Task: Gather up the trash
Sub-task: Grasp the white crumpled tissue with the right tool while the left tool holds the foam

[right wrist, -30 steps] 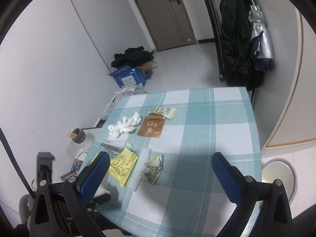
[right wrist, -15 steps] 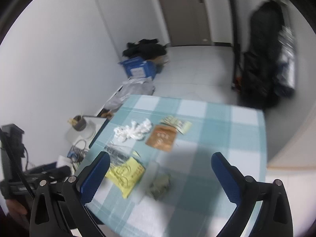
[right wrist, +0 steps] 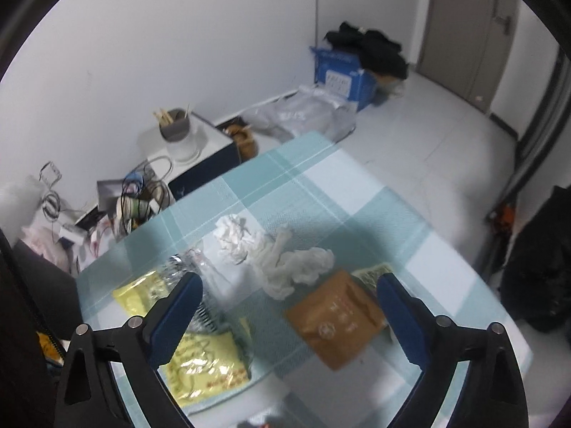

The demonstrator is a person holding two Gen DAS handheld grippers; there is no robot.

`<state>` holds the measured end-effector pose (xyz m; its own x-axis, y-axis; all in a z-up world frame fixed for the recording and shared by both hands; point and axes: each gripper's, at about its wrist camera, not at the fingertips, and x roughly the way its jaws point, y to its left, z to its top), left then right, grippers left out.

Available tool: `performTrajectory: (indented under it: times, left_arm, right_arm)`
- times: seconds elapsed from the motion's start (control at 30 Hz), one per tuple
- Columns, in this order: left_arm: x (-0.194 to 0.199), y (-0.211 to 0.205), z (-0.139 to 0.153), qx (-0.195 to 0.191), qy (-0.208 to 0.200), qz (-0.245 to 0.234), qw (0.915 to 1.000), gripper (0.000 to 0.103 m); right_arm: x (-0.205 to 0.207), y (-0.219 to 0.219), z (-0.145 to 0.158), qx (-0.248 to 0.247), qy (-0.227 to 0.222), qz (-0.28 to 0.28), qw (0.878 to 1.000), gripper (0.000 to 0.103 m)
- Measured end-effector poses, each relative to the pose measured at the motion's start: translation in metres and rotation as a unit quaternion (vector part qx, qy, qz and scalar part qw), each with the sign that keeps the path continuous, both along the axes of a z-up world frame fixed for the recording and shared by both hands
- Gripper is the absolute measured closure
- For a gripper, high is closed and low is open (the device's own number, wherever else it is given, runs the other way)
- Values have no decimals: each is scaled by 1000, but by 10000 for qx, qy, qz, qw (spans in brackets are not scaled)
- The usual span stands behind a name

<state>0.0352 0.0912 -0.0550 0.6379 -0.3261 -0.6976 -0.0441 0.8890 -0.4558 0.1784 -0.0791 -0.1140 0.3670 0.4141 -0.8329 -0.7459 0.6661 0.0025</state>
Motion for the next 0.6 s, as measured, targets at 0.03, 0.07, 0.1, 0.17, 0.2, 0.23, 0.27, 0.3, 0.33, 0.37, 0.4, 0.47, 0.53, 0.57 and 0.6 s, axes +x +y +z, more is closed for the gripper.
performTrajectory:
  times: [0.03, 0.07, 0.1, 0.17, 0.2, 0.23, 0.27, 0.3, 0.33, 0.37, 0.4, 0.47, 0.53, 0.57, 0.6]
  left_arm:
    - [1, 1, -1, -19, 25, 0, 10000, 16]
    - [1, 2, -1, -30, 26, 0, 10000, 16]
    - [0, 3, -1, -19, -1, 15, 10000, 16]
    - [-1, 2, 3, 34, -53, 5, 10000, 16]
    - [0, 2, 3, 24, -72, -3, 10000, 16]
    - [0, 2, 4, 5, -83, 4, 10000, 16]
    - [1, 2, 5, -8, -85, -2, 10000, 16]
    - [2, 2, 5, -20, -76, -15, 10000, 16]
    - [3, 1, 5, -34, -73, -15, 10000, 16]
    - [3, 1, 6, -61, -74, -20, 10000, 16]
    - [4, 1, 6, -81, -74, -34, 9999, 16]
    - [4, 0, 6, -55, -71, -34, 10000, 16]
    - [4, -1, 6, -40, -51, -49, 10000, 16]
    - [4, -2, 6, -33, -45, -44, 10000, 16]
    - [4, -3, 6, -19, -44, -47, 10000, 16]
  right_arm:
    - [4, 4, -6, -91, 6, 64, 9999, 9]
    - [7, 8, -10, -173, 7, 127, 9998, 10]
    - [10, 12, -18, -300, 22, 225, 9993, 13]
    - [13, 18, -28, -513, 52, 379, 9980, 19]
    - [14, 21, -32, -585, 79, 463, 9972, 23]
    - [15, 24, -37, -668, 96, 542, 9962, 25]
    - [15, 25, -39, -728, 96, 591, 9956, 26]
    - [14, 27, -42, -777, 104, 659, 9947, 31]
    - [14, 28, -44, -814, 133, 722, 9940, 40]
    - [14, 30, -45, -828, 173, 760, 9935, 44]
    - [13, 30, -45, -770, 218, 794, 9936, 49]
    - [14, 31, -44, -731, 234, 790, 9939, 59]
    - [13, 31, -43, -717, 238, 794, 9940, 71]
    - [13, 32, -43, -716, 247, 795, 9940, 73]
    - [12, 31, -42, -730, 232, 786, 9940, 77]
